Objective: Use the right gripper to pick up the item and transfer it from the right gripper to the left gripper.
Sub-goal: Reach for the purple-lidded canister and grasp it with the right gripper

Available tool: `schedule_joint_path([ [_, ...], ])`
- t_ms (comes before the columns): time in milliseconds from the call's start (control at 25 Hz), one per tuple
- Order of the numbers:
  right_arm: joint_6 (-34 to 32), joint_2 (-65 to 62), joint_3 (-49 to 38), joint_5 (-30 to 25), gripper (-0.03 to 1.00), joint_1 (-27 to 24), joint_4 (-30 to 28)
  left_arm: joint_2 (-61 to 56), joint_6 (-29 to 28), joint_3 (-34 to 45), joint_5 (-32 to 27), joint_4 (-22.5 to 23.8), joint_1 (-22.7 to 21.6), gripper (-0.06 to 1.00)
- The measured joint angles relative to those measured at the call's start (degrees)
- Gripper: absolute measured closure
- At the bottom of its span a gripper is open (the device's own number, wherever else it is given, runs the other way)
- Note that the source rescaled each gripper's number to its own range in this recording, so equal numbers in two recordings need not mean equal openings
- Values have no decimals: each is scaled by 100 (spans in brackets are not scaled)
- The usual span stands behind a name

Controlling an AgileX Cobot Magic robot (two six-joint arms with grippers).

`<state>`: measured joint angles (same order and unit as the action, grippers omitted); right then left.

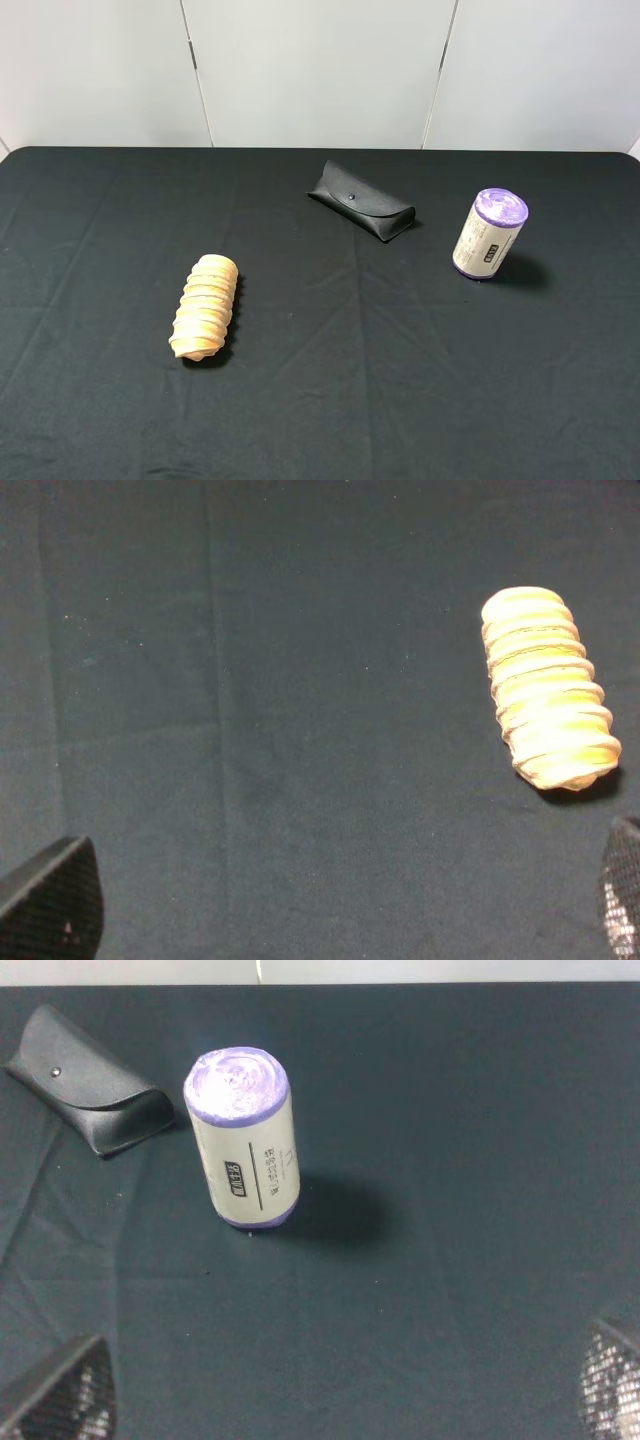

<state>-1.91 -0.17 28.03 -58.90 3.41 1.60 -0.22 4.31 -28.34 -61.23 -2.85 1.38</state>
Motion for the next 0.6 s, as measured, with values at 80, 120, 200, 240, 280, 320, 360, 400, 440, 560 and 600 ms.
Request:
schedule_joint_path([
  [80, 0, 0, 0, 0, -3, 0, 0, 0, 0, 0, -6, 0, 0, -3],
  [120, 0, 0, 0, 0, -3, 0, 0, 0, 0, 0, -6, 0, 0, -3],
  [200, 0, 0, 0, 0, -3, 0, 0, 0, 0, 0, -6, 0, 0, -3],
  [240, 0, 0, 0, 0, -3, 0, 0, 0, 0, 0, -6, 0, 0, -3],
  [280, 0, 0, 0, 0, -3, 0, 0, 0, 0, 0, -6, 0, 0, -3],
  [320, 0, 0, 0, 0, -3, 0, 0, 0, 0, 0, -6, 0, 0, -3],
  [360, 0, 0, 0, 0, -3, 0, 0, 0, 0, 0, -6, 0, 0, -3],
  [400, 0, 0, 0, 0, -3, 0, 0, 0, 0, 0, -6, 0, 0, -3],
  [440, 0, 0, 0, 0, -3, 0, 0, 0, 0, 0, -6, 0, 0, -3],
  [560, 0, 0, 0, 0, -3, 0, 0, 0, 0, 0, -6, 0, 0, -3],
  [600, 0, 0, 0, 0, -3, 0, 0, 0, 0, 0, -6, 0, 0, -3],
])
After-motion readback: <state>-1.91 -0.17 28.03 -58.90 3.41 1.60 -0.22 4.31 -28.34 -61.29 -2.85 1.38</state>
